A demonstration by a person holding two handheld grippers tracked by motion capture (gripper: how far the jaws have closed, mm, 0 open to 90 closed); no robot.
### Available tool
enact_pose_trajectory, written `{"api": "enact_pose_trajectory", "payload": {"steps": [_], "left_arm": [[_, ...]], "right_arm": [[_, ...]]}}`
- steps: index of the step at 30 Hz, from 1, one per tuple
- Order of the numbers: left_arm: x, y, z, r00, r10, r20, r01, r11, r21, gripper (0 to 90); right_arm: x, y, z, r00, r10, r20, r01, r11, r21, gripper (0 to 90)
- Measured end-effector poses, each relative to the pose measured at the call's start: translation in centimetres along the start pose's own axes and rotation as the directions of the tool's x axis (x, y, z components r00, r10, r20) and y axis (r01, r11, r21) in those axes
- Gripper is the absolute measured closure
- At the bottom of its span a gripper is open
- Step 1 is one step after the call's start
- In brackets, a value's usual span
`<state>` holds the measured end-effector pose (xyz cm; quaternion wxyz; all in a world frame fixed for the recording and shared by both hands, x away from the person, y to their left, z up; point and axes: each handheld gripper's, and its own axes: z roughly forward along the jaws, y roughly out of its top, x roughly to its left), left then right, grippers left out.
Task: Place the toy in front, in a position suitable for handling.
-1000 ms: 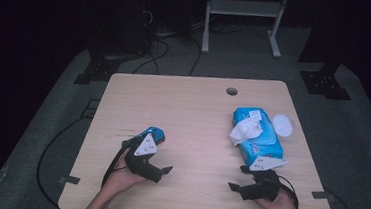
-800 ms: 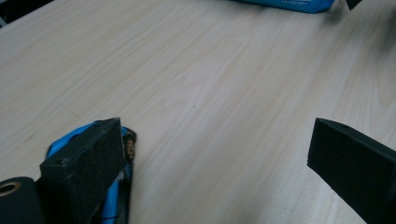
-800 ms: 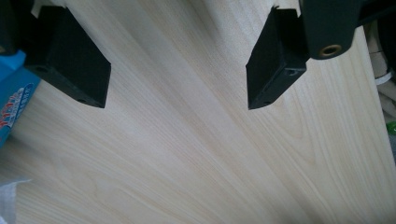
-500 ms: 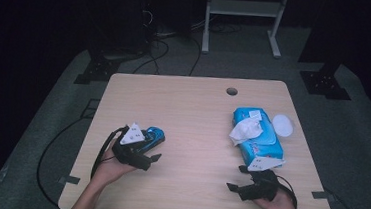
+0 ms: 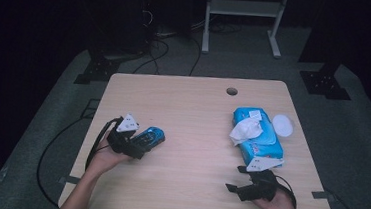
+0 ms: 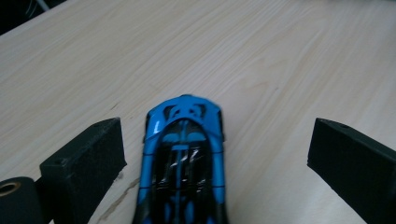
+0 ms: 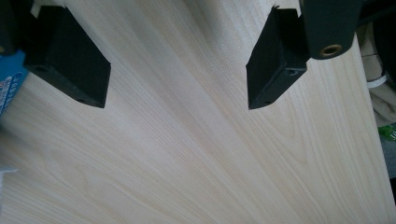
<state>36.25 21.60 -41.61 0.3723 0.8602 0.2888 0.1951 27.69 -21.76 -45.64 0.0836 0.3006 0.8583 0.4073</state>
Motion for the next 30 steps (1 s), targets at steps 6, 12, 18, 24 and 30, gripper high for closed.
{"api": "enact_pose_trajectory", "payload": {"steps": [6,12,18,24,30], "left_arm": [[1.3,0.2,1.1,0.9999,0.001,0.014,-0.002,0.9984,0.056,3.9],[2.0,-0.2,2.7,0.9996,-0.008,0.026,0.004,0.9914,0.131,4.0],[2.6,-0.8,3.9,0.999,-0.022,0.039,0.014,0.9805,0.196,4.8],[2.7,-1.1,4.6,0.9986,-0.03,0.044,0.018,0.969,0.246,5.9],[2.9,-1.4,5.2,0.997,-0.042,0.065,0.022,0.9588,0.283,8.9]], "right_arm": [[0.0,0.0,0.2,1.0,-0.005,-0.008,0.005,1.0,0.01,20.9],[0.2,0.0,0.2,0.9999,-0.009,-0.012,0.009,1.0,0.01,20.9],[0.1,0.0,0.2,0.9999,-0.007,-0.013,0.007,1.0,0.008,20.9],[0.1,0.0,0.2,0.9999,-0.007,-0.012,0.007,1.0,0.01,20.9],[0.2,0.0,0.2,0.9999,-0.011,-0.012,0.011,1.0,0.012,20.9]]}}
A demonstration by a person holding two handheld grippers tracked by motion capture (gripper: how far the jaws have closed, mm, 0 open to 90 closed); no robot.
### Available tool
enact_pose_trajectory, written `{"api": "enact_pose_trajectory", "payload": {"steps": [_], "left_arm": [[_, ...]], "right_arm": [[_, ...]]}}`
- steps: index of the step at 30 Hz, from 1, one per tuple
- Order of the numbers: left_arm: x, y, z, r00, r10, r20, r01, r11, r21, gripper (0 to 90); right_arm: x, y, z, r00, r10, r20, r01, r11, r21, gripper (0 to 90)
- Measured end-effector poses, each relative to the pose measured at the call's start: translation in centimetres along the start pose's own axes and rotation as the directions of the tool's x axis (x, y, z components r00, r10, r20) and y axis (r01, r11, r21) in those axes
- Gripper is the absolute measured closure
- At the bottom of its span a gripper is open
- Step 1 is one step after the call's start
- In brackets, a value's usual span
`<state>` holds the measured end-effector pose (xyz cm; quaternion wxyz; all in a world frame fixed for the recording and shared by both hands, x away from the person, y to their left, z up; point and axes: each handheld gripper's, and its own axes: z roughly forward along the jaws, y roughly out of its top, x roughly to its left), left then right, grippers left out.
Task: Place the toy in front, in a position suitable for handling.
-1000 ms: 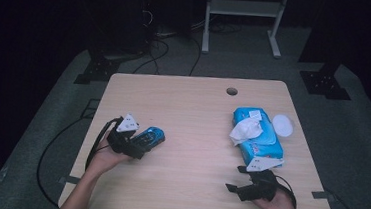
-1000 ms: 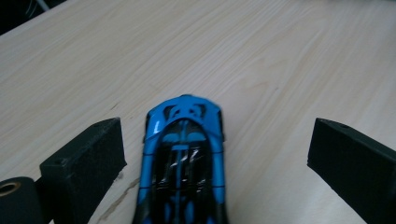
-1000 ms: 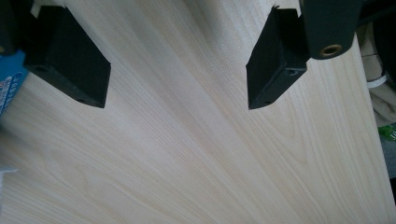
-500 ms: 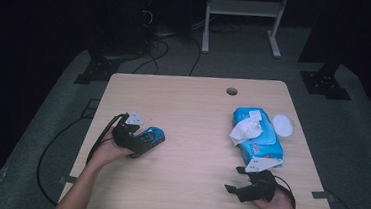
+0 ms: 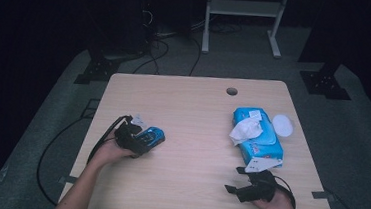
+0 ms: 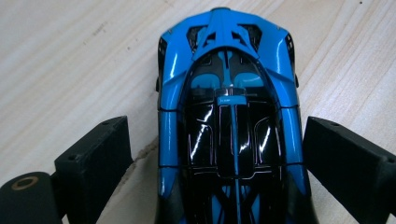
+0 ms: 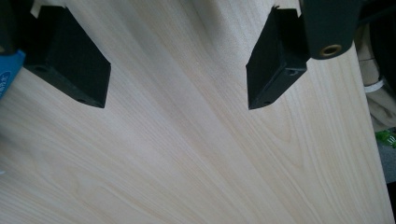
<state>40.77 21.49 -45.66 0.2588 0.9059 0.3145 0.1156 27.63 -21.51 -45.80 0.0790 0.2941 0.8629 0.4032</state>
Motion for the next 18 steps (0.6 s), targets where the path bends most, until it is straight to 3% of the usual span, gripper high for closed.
{"api": "enact_pose_trajectory", "payload": {"steps": [3,7,14,18], "left_arm": [[-0.16,0.06,0.37,1.0,0.002,0.008,-0.002,0.9996,0.028,13.1],[0.03,0.15,0.49,0.9996,-0.014,0.025,0.014,0.9996,0.026,14.7],[-0.05,0.18,0.21,0.9995,-0.01,0.03,0.01,0.9996,0.025,25.2],[-0.1,0.33,0.22,0.9996,-0.014,0.024,0.013,0.9993,0.034,25.5]], "right_arm": [[-0.04,-0.01,0.03,1.0,0.005,0.0,-0.005,1.0,0.001,20.9],[0.01,-0.01,0.0,1.0,0.001,0.001,-0.001,1.0,0.002,20.9],[-0.02,-0.08,0.01,1.0,0.006,0.001,-0.006,1.0,0.002,20.9],[0.03,-0.09,0.11,1.0,0.008,-0.002,-0.008,1.0,0.003,20.9]]}}
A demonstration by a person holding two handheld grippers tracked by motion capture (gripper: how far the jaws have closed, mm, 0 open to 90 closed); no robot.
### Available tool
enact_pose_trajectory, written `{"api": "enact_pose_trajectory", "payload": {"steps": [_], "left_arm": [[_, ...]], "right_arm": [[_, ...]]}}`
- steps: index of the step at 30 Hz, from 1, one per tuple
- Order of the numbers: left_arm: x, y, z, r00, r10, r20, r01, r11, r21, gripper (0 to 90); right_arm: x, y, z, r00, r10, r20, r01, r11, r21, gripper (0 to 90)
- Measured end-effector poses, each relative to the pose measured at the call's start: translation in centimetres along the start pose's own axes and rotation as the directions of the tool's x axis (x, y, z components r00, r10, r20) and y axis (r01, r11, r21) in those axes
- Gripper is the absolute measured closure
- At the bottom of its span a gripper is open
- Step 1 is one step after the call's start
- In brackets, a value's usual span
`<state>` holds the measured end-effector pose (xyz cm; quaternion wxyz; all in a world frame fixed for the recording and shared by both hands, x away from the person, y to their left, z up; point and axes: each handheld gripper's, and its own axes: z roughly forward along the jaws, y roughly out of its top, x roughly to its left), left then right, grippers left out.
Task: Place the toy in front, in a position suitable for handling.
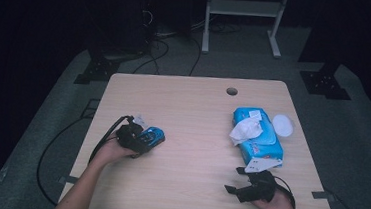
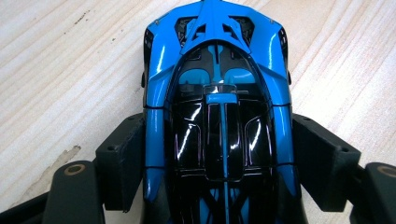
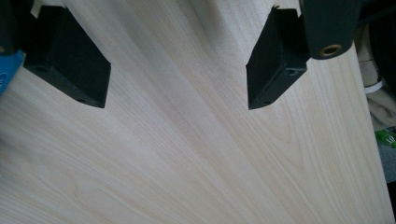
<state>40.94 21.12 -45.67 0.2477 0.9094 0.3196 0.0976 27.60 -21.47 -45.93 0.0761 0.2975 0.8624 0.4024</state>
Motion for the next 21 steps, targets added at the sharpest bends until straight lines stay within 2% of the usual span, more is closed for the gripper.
{"api": "enact_pose_trajectory", "payload": {"steps": [7,21], "left_arm": [[-0.35,0.14,-0.06,0.9996,0.017,-0.021,-0.017,0.9999,0.0,25.9],[-0.54,-0.12,-0.35,0.9985,0.053,-0.015,-0.053,0.9986,0.004,26.2]], "right_arm": [[0.0,-0.1,0.03,1.0,0.001,0.001,-0.001,1.0,0.001,21.0],[0.03,-0.12,-0.15,1.0,-0.003,0.009,0.003,1.0,-0.007,21.0]]}}
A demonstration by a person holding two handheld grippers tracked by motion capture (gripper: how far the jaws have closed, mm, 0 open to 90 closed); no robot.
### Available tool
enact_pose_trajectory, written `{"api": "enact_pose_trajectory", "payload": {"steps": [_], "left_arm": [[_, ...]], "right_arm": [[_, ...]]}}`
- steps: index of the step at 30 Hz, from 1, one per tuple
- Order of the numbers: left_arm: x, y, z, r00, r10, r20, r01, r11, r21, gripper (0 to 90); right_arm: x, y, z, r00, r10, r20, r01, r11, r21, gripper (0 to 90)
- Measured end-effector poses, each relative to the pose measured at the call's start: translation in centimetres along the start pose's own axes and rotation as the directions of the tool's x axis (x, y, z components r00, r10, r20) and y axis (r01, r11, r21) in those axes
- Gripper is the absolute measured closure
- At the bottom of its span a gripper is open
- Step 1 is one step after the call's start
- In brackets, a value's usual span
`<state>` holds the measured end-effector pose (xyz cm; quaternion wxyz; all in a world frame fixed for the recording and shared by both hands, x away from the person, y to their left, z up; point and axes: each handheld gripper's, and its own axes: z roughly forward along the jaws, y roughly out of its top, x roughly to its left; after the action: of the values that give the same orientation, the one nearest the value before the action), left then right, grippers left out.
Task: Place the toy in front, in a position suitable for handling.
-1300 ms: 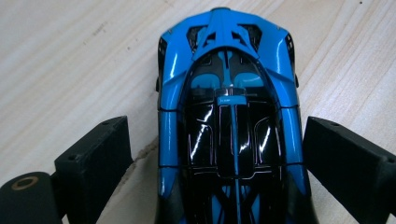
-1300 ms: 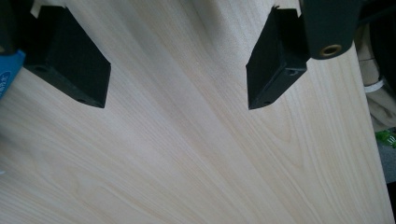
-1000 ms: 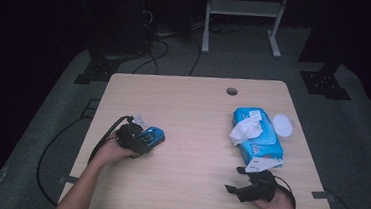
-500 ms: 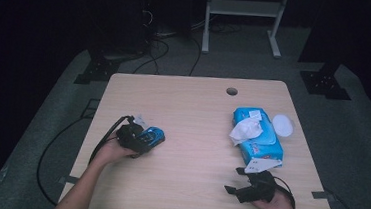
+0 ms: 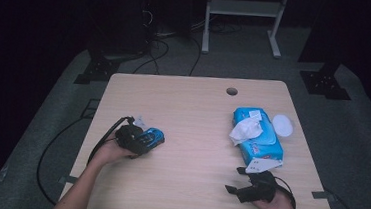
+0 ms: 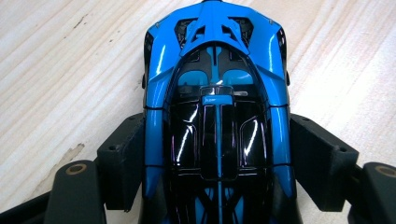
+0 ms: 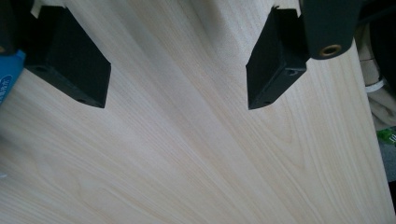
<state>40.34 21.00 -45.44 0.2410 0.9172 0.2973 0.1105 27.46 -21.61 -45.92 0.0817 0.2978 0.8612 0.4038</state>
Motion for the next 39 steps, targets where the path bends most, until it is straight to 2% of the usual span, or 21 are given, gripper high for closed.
{"api": "enact_pose_trajectory", "payload": {"steps": [3,4,6,7,8,9,12,16,23,27,28,29,30,31,32,35,37,38,39], "left_arm": [[0.0,0.1,-0.3,1.0,-0.007,0.0,0.007,0.9997,-0.023,28.4],[0.2,0.2,-0.8,0.9999,-0.012,0.002,0.012,0.9987,-0.049,28.4],[-0.1,0.3,-0.6,0.9999,0.015,-0.002,-0.015,0.9999,-0.004,28.4],[-0.1,0.3,-0.6,0.9999,0.015,-0.002,-0.015,0.9999,-0.004,28.4],[-0.2,0.3,-0.5,0.9992,0.038,-0.014,-0.038,0.999,0.023,28.4],[-0.2,0.1,-0.6,0.9988,0.041,-0.025,-0.041,0.9992,0.001,28.5],[0.0,-0.2,-0.6,0.9996,0.021,-0.017,-0.021,0.9998,-0.007,28.5],[0.0,-0.2,-1.0,0.9992,0.03,-0.028,-0.03,0.9994,-0.017,28.5],[-0.1,0.8,-3.2,0.9987,0.04,-0.032,-0.042,0.9962,-0.077,28.5],[-0.8,1.7,-4.0,0.9971,0.071,-0.03,-0.073,0.9926,-0.097,28.5],[-1.4,2.3,-4.3,0.9953,0.093,-0.026,-0.096,0.9889,-0.113,28.5],[-1.4,2.3,-4.3,0.9953,0.093,-0.026,-0.096,0.9889,-0.113,28.5],[-2.0,3.1,-4.5,0.9943,0.106,-0.008,-0.106,0.9866,-0.124,28.5],[-2.0,3.1,-4.5,0.9943,0.106,-0.008,-0.106,0.9866,-0.124,28.5],[-2.8,4.0,-4.6,0.9909,0.134,-0.007,-0.134,0.9825,-0.129,28.5],[-3.8,5.3,-4.3,0.9861,0.166,0.007,-0.163,0.9754,-0.148,28.5],[-4.2,5.6,-4.2,0.9853,0.17,0.013,-0.166,0.9734,-0.158,28.5],[-5.0,6.3,-3.7,0.9827,0.183,0.031,-0.175,0.9707,-0.164,28.5],[-5.0,6.3,-3.7,0.9827,0.183,0.031,-0.175,0.9707,-0.164,28.5]], "right_arm": [[0.0,0.0,0.0,1.0,0.0,0.001,0.0,1.0,0.001,21.0],[0.0,0.0,0.1,1.0,0.001,0.0,-0.001,1.0,0.003,21.0],[0.0,0.0,0.1,1.0,0.001,-0.001,-0.001,1.0,0.005,21.0],[0.0,0.0,0.1,1.0,0.001,-0.001,-0.001,1.0,0.005,21.0],[0.0,0.0,0.1,1.0,-0.002,-0.001,0.002,1.0,0.005,21.0],[0.0,0.0,0.2,1.0,-0.001,-0.001,0.001,1.0,0.005,21.1],[0.0,0.0,0.1,1.0,-0.002,0.002,0.002,1.0,0.006,21.0],[0.0,0.0,0.0,1.0,-0.004,0.003,0.004,1.0,0.005,21.0],[0.0,0.1,0.1,1.0,-0.003,0.006,0.003,1.0,0.004,21.0],[-0.1,0.0,0.0,1.0,0.0,0.008,0.0,1.0,0.001,21.0],[-0.1,0.0,-0.1,0.9999,0.003,0.013,-0.003,1.0,0.0,21.0],[-0.1,0.0,-0.1,0.9999,0.003,0.013,-0.003,1.0,0.0,21.0],[-0.2,0.0,-0.2,0.9998,0.007,0.016,-0.007,1.0,-0.006,21.0],[-0.2,0.0,-0.2,0.9998,0.007,0.016,-0.007,1.0,-0.006,21.0],[-0.2,0.0,-0.2,0.9998,0.011,0.016,-0.011,1.0,-0.006,21.0],[-0.3,-0.1,-0.2,0.9997,0.01,0.02,-0.01,1.0,-0.001,21.0],[-0.3,-0.1,-0.3,0.9997,0.01,0.024,-0.01,1.0,-0.004,21.1],[-0.4,-0.1,-0.5,0.9996,0.009,0.029,-0.009,1.0,-0.013,21.3],[-0.5,-0.1,-0.5,0.9994,0.015,0.03,-0.015,1.0,-0.015,21.3]]}}
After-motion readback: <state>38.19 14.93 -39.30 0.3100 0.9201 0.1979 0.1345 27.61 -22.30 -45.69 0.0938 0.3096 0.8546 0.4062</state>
